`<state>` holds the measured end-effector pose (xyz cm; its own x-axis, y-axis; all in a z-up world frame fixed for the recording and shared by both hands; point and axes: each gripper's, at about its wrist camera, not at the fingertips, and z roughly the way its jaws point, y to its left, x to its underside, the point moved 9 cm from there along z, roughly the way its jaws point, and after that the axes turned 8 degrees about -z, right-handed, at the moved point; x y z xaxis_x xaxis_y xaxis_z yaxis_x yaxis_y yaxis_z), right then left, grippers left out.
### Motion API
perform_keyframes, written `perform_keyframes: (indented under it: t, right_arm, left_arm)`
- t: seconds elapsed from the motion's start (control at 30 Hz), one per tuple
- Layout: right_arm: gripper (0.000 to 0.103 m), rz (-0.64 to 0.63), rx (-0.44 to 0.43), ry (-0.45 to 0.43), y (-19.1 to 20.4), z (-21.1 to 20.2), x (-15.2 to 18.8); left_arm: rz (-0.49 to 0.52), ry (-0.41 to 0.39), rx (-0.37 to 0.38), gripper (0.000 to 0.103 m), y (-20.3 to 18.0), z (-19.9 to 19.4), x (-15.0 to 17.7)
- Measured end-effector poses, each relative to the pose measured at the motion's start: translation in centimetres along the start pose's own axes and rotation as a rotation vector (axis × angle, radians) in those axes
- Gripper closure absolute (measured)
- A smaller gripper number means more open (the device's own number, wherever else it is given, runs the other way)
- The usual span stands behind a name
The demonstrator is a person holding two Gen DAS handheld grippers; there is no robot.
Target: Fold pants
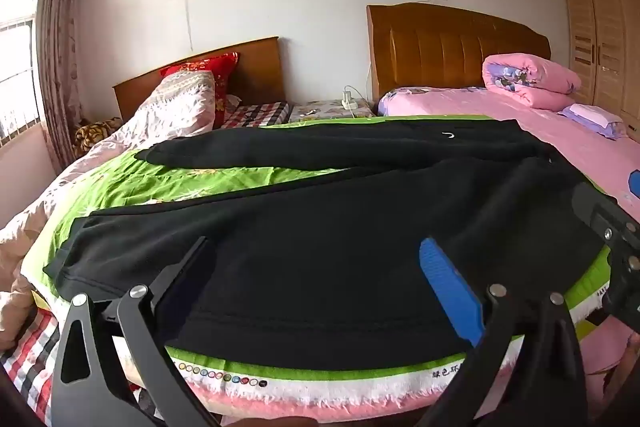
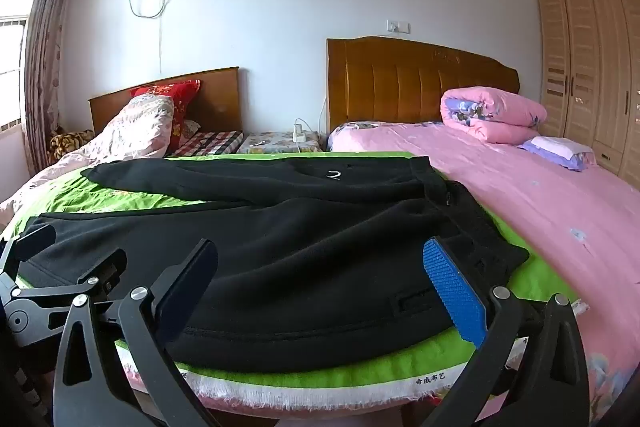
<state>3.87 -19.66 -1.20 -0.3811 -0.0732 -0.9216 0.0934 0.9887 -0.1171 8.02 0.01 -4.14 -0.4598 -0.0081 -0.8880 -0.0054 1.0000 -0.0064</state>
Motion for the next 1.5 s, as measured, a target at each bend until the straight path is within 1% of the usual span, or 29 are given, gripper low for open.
perform_keyframes:
  t: [0.1, 0.13, 0.17, 0.77, 1.5]
  right_arm:
    - [0.004, -0.001, 0.004, -0.007, -0.3, 0.3, -0.1]
    - [0.004, 0.0, 0.004, -0.008, -0.5, 0.5, -0.1]
    - [0.004, -0.011, 0.005, -0.013, -0.1, 0.1, 0.1]
    - [0.004, 0.007, -0.007, 0.017, -0.2, 0.8, 0.8]
    - [0.004, 0.017, -0.018, 0.04, -0.1, 1.3, 1.4]
  left_arm:
    - [-0.003, -0.006, -0.01, 0.001, 0.0, -0.2, 0.0]
    - [-0.015, 0.021, 0.012, 0.001, 0.1, 0.1, 0.1]
    - [-0.016, 0.023, 0.012, 0.001, 0.1, 0.1, 0.0]
    - [-0.023, 0.051, 0.006, 0.001, 0.6, 0.4, 0.7]
    - [-0.033, 0.063, 0.004, 0.001, 0.8, 0.4, 1.0]
